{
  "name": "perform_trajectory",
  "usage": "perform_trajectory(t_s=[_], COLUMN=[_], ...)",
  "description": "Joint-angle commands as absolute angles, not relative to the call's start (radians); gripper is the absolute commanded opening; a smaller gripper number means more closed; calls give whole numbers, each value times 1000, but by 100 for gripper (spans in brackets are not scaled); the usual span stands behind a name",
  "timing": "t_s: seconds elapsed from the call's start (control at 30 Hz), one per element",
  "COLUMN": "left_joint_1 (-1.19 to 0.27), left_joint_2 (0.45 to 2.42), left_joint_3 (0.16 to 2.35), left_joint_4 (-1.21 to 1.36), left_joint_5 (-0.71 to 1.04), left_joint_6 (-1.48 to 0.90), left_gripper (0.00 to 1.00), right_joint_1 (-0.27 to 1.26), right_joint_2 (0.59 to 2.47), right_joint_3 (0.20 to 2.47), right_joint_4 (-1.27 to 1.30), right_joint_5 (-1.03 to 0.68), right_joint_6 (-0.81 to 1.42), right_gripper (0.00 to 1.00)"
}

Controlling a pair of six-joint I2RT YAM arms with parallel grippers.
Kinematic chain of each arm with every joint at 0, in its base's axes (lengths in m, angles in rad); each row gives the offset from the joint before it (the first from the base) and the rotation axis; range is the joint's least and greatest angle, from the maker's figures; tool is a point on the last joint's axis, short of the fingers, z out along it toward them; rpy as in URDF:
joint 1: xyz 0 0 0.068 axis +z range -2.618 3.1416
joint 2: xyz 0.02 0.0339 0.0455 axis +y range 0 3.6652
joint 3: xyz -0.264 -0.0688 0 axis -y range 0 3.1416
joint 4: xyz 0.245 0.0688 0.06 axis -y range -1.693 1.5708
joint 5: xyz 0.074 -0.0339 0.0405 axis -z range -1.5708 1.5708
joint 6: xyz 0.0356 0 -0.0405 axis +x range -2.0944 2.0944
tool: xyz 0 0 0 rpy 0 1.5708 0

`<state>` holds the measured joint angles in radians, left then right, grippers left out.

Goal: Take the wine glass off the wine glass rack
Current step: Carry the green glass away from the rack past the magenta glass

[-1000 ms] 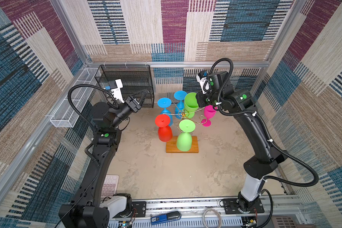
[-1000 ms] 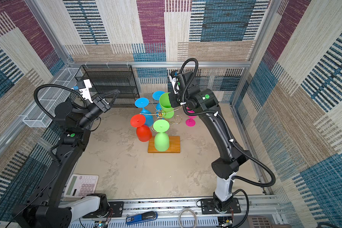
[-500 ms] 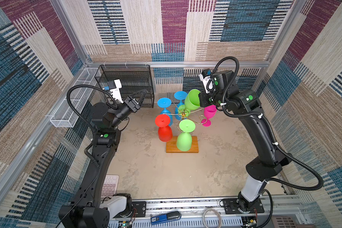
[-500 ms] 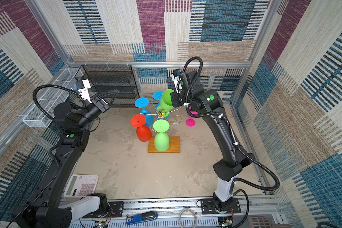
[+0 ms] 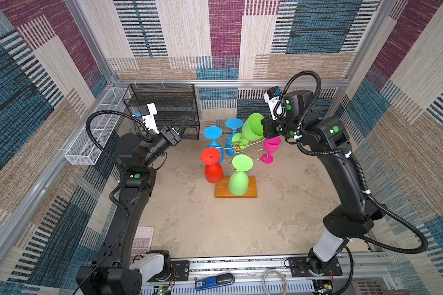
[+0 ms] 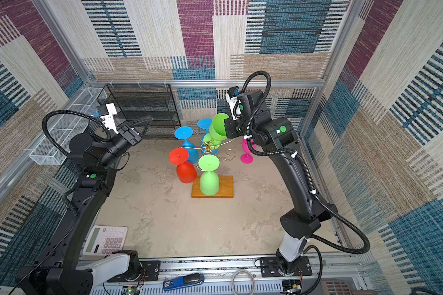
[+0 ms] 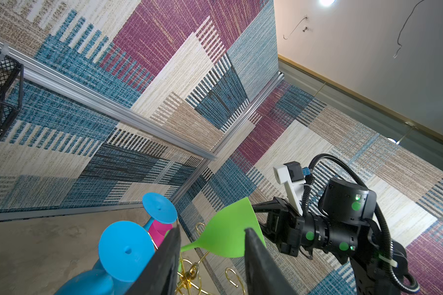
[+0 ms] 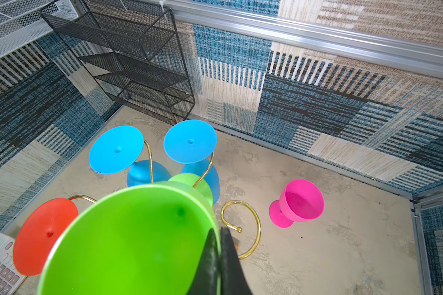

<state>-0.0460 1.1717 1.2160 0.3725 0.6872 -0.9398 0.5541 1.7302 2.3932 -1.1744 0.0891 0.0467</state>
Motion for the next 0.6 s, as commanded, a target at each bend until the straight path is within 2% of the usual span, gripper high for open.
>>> perform_trajectory(t_s=[0.0, 0.57], left_joint_1=[-43, -28], left_joint_2=[1173, 1159], left_joint_3=[1212, 1206], left_joint_4=[423, 410], left_joint_5=[693, 693], left_joint_6=[-951, -943], left_gripper=[43, 44], right_joint_1=[556, 555], right_joint_2=[1707, 1657], right_joint_3=[2377, 2287], right_joint_4=[-1146, -1110], right_joint_5=[118, 171], right_joint_6=[45, 39], right_gripper=[0, 0])
